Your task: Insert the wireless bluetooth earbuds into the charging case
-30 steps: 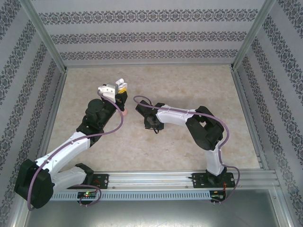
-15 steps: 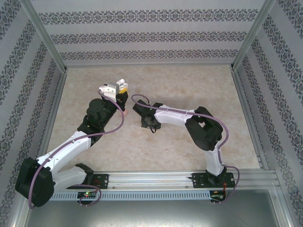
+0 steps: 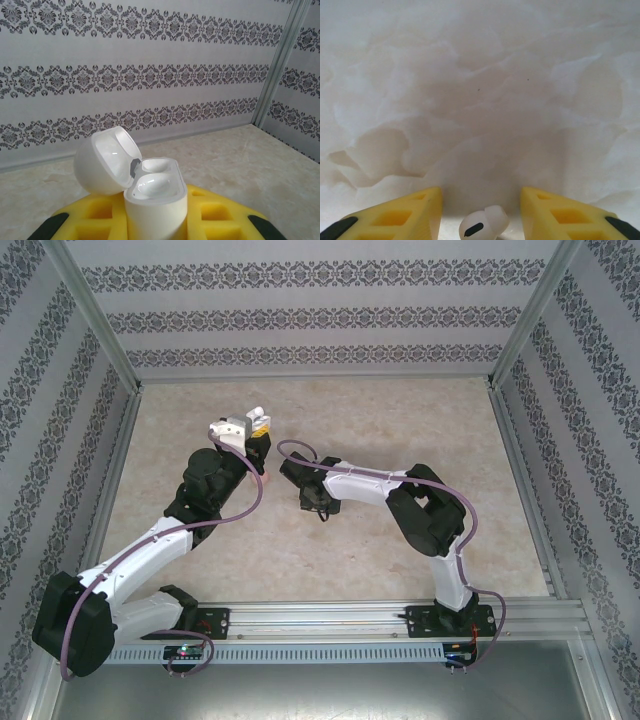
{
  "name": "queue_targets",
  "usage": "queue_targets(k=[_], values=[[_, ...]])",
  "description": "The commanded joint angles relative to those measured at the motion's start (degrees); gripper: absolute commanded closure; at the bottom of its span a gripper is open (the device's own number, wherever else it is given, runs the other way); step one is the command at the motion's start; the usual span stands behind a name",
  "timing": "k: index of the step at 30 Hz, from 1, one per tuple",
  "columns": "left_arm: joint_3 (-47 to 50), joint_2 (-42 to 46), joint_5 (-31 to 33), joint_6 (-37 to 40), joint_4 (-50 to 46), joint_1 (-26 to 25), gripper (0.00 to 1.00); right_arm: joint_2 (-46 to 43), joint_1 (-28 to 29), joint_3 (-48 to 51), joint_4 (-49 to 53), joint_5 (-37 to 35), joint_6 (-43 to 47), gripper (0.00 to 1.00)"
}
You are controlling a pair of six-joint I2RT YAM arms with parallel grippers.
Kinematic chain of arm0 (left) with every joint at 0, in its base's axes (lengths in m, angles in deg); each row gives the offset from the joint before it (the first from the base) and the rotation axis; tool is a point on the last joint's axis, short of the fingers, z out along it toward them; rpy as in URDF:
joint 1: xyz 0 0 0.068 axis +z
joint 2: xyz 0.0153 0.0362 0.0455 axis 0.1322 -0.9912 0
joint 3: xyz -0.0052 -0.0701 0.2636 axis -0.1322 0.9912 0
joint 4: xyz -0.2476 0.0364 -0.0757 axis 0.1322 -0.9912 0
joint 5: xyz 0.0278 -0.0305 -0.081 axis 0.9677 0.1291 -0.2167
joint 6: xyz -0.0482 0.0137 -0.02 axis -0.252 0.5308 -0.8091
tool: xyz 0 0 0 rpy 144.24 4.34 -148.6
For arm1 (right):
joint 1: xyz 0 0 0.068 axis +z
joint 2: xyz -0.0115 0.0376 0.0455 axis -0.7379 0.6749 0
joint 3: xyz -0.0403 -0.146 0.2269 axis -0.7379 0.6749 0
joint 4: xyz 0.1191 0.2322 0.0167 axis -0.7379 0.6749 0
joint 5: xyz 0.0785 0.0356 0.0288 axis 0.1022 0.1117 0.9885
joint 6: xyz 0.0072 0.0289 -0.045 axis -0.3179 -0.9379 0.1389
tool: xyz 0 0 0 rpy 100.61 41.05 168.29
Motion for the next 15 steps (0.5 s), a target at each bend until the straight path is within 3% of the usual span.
queue_targets(k=[1, 15], values=[[-0.72, -0.22, -0.64, -0.69, 3.63, 0.72, 1.0, 1.16, 0.93, -0.69, 0.91, -0.58, -0.6, 0.55], [-0.82, -0.44, -0.86, -1.05, 3.62, 0.69, 1.0, 0.65, 1.91, 0.53, 0.12, -0.53, -0.37, 0.65]])
